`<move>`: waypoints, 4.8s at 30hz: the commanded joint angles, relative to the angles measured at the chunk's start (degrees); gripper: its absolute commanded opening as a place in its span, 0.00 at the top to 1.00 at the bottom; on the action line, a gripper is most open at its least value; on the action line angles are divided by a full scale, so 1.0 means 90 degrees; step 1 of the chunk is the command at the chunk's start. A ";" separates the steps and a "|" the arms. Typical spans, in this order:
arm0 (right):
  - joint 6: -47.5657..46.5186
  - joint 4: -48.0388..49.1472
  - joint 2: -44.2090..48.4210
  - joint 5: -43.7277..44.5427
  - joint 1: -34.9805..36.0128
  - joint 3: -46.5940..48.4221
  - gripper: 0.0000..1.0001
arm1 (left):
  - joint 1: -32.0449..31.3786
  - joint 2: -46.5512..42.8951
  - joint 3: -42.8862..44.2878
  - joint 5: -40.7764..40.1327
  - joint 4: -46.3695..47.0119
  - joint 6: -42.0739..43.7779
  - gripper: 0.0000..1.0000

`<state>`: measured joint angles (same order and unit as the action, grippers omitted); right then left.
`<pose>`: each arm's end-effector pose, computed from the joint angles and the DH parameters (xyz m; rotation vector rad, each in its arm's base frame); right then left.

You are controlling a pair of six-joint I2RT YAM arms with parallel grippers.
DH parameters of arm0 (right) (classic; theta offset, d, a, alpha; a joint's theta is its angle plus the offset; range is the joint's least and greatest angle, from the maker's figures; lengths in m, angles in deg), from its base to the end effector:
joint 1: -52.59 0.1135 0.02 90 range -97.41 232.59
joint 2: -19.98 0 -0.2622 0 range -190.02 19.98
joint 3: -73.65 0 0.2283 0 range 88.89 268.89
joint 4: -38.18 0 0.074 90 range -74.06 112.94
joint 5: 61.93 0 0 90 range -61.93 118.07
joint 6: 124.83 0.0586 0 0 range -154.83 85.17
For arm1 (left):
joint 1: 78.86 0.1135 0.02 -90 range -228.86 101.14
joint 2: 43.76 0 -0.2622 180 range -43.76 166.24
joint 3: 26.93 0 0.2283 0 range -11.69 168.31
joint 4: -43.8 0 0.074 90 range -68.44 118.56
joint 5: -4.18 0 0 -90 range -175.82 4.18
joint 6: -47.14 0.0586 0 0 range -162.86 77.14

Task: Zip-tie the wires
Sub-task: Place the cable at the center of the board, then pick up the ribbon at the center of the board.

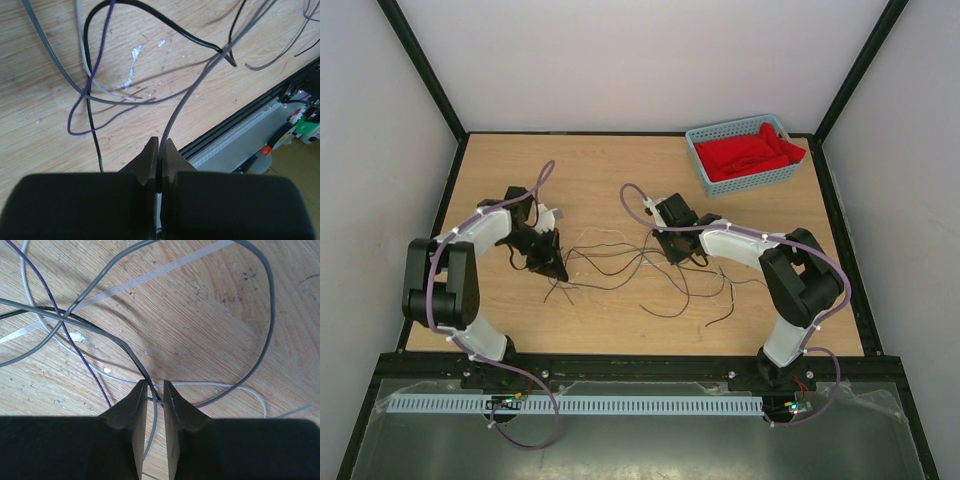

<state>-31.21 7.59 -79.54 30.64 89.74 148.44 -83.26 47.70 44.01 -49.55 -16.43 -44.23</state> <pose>0.2775 0.2069 0.1676 -0.7185 2.4468 0.2237 0.2566 -0.0545 0.1759 0.1517 2.8627 -0.9491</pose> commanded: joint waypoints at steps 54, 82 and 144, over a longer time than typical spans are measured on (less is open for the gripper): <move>0.1194 0.0634 -0.0049 0.0771 -0.0928 0.1623 0.29 | 0.0060 -0.3999 0.1280 -0.1087 0.0519 -0.0656 0.18; 0.1909 0.0083 -0.2532 0.1687 -0.0939 0.3066 0.40 | 0.0060 -0.4840 0.0800 -0.0399 0.1046 -0.0693 0.14; 0.4106 0.5572 0.2540 -0.4232 -0.1622 0.0641 1.00 | -0.1000 -0.4410 -0.0118 0.1606 0.6433 -0.2493 0.02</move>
<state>-3.08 49.27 -61.14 0.04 74.75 160.57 -87.37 8.16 43.84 -37.22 33.29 -67.64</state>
